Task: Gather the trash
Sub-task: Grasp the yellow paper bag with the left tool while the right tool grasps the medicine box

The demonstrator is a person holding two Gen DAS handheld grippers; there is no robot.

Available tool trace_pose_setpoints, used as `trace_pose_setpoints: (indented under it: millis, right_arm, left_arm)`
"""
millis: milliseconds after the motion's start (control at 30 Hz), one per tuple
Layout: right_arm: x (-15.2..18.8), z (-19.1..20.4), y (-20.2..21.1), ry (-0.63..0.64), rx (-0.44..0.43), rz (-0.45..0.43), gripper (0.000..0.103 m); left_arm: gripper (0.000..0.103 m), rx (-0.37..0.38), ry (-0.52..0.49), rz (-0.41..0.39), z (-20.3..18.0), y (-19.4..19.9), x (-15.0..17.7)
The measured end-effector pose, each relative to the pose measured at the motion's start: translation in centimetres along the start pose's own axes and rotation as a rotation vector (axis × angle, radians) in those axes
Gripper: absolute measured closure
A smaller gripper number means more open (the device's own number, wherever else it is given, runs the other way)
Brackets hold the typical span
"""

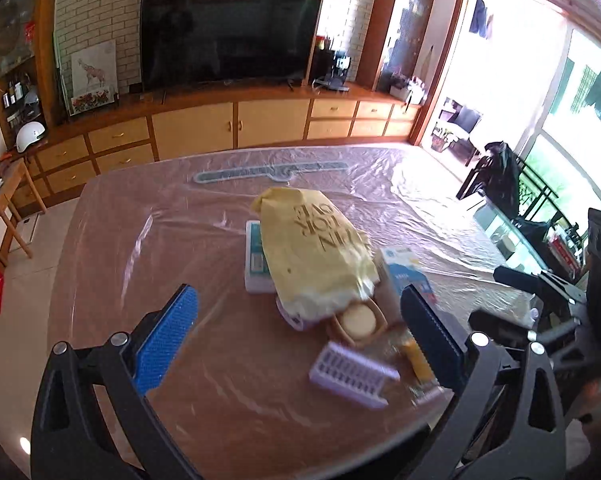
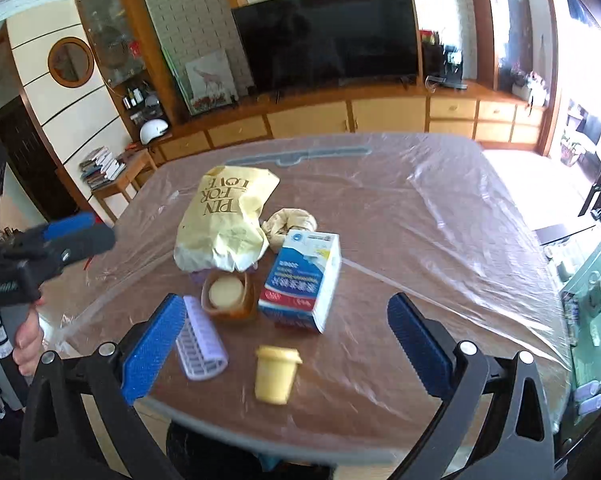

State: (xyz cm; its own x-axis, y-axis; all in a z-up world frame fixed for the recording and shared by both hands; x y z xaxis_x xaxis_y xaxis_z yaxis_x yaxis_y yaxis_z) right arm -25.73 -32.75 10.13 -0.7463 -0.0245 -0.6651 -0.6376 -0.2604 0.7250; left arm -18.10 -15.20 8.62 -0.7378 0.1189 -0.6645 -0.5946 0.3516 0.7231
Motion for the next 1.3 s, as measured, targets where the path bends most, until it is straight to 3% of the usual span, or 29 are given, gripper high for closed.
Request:
trace_pose_setpoints:
  millis: [133,467,1000,1133,1200,1300]
  right_arm:
    - [-1.2,0.3,-3.2,-0.004,0.025,0.062,0.004]
    - [-0.6,0.3,-7.9,-0.058,0.061,0.150,0.005]
    - [0.2,-0.2,-9.3,-0.105,0.028,0.189,0.010]
    - [0.4,-0.2,-9.7,-0.110,0.016,0.195,0.013]
    - [0.3,-0.3,-9.9,-0.120,0.004,0.195,0.015]
    - [0.3,-0.7,-10.0,-0.168,-0.049,0.197,0.026]
  left_arm:
    - [0.002,-0.025,-0.005,0.073,-0.2,-4.2,-2.7]
    - [0.002,-0.063,0.016,0.178,0.0,-10.1,-3.8]
    - [0.002,-0.001,-0.008,0.212,-1.8,-11.8,-4.9]
    - [0.024,0.007,-0.054,0.225,-2.4,-12.2,-4.8]
    - [0.029,0.012,-0.073,0.226,-2.7,-12.2,-4.7]
    - [0.042,0.007,-0.095,0.218,-3.0,-12.0,-4.8]
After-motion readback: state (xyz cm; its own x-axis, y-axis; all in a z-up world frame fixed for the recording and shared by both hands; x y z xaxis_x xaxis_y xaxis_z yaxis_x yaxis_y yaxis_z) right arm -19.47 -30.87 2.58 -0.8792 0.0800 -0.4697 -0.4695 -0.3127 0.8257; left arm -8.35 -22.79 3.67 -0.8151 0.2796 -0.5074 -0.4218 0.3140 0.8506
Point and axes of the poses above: each gripper's, at about its wrist camera, not at the fingertips, and y roughly against the way its jaws point, z to its left, x to its underside, the point moved 2 cm from there along -y, roughly the way its jaws point, and after that the axes turned 5 degrees about y, right-handed, at the moved point
